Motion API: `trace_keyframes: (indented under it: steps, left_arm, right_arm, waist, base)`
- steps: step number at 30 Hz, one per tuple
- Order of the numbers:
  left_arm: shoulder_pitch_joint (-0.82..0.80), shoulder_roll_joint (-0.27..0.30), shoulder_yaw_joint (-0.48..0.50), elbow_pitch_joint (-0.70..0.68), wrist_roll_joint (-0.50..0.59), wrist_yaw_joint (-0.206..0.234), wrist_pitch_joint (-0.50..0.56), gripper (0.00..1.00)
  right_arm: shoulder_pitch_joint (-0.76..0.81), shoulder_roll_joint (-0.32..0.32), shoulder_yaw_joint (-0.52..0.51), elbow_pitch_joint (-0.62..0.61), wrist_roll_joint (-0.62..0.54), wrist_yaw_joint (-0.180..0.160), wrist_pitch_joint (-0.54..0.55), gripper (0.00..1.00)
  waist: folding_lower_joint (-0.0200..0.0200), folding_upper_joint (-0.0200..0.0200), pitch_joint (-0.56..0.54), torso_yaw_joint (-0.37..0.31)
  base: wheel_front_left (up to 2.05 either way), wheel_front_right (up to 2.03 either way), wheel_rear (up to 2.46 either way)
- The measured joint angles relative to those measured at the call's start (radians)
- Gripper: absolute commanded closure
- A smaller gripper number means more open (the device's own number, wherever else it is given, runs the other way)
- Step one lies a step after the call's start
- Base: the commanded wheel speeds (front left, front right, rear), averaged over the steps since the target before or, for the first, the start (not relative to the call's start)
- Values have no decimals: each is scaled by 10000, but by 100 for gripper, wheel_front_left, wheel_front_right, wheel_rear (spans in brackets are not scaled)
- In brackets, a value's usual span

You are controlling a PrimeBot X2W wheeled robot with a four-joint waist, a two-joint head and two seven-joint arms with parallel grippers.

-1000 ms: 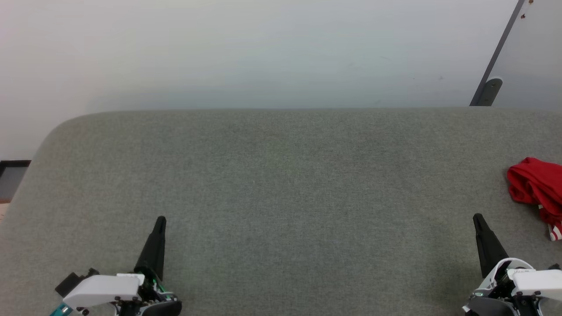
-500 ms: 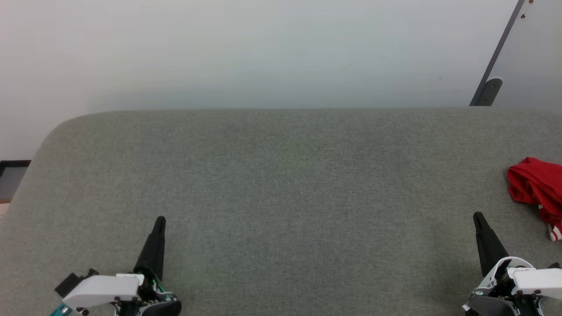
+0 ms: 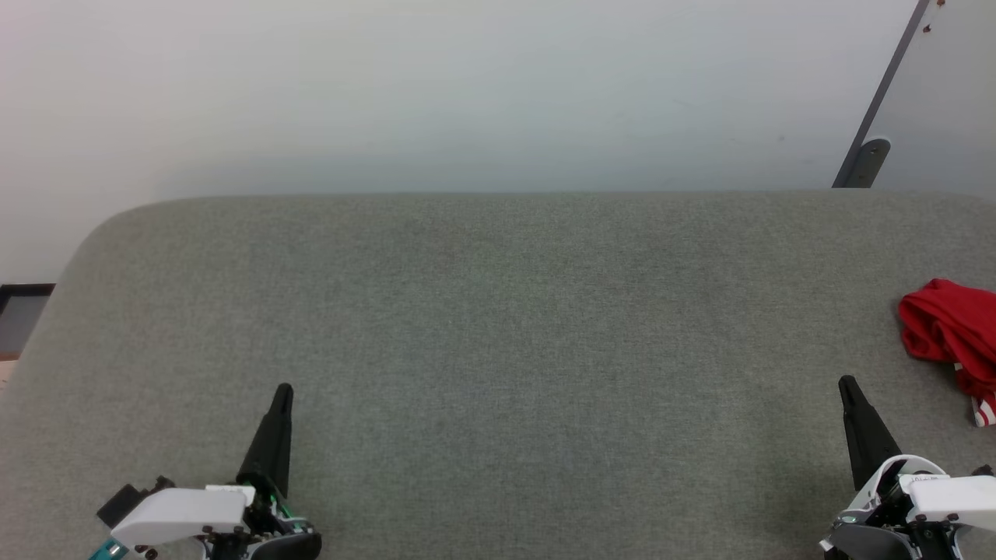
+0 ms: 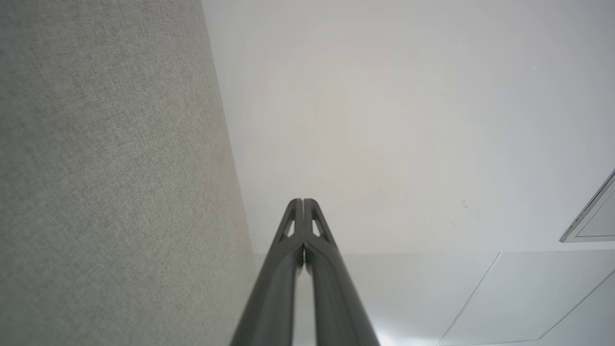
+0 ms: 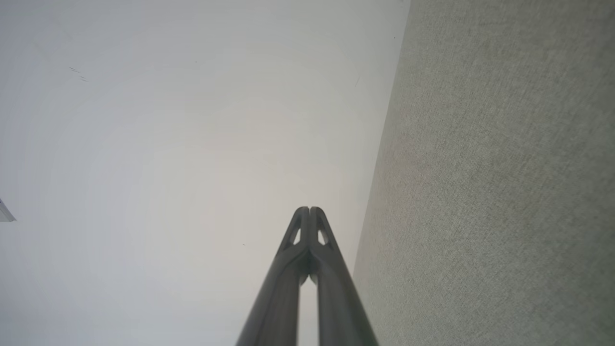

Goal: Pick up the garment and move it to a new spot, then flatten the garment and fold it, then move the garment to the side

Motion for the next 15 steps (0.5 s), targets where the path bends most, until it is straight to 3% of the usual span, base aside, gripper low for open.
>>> trace_keyframes:
  steps: [15]
  left_arm:
    - [-1, -29, 31, 2, 29, 0, 50, 100]
  right_arm:
    - [0, 0, 0, 0, 0, 0, 0, 100]
  waist:
    - [0, 0, 0, 0]
  base:
    - [0, 0, 0]
